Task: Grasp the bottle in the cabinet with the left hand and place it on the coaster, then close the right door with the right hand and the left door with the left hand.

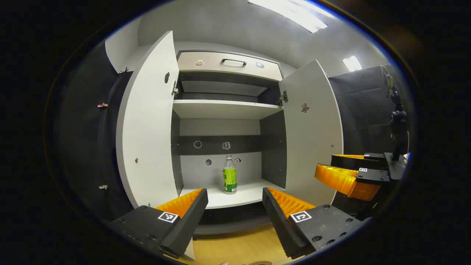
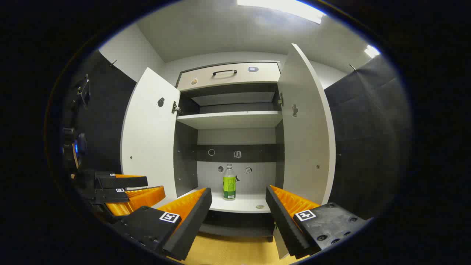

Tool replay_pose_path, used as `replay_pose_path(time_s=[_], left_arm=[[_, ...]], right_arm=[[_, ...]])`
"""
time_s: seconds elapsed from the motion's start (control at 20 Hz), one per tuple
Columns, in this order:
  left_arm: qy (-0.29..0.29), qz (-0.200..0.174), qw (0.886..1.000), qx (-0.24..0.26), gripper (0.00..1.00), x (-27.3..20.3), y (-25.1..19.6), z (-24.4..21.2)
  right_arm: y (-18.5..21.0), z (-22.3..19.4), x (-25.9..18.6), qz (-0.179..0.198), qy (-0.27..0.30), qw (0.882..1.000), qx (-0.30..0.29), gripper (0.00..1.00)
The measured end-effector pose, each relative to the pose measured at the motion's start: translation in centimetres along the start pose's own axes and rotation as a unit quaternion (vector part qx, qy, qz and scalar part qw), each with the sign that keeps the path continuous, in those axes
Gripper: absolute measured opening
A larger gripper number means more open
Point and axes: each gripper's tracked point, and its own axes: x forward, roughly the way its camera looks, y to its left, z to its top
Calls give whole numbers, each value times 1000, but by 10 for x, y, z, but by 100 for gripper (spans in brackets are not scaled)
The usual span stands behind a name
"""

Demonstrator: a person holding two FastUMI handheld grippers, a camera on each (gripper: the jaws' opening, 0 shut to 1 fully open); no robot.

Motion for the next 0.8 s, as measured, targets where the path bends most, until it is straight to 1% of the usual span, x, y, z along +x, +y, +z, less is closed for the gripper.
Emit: replay_pose_path(time_s=[0.2, 0.4, 0.8], left_arm=[[1, -2, 1000, 1, 95, 1, -2, -1], [2, -8, 1000, 1, 95, 2, -6, -2], [-2, -3, 1000, 9, 95, 1, -5, -1]], right_arm=[[3, -5, -1, 5, 10, 1000, -7, 98], [2, -2, -3, 4, 6, 1000, -13, 98], [3, -2, -3, 6, 6, 1000, -15, 98]])
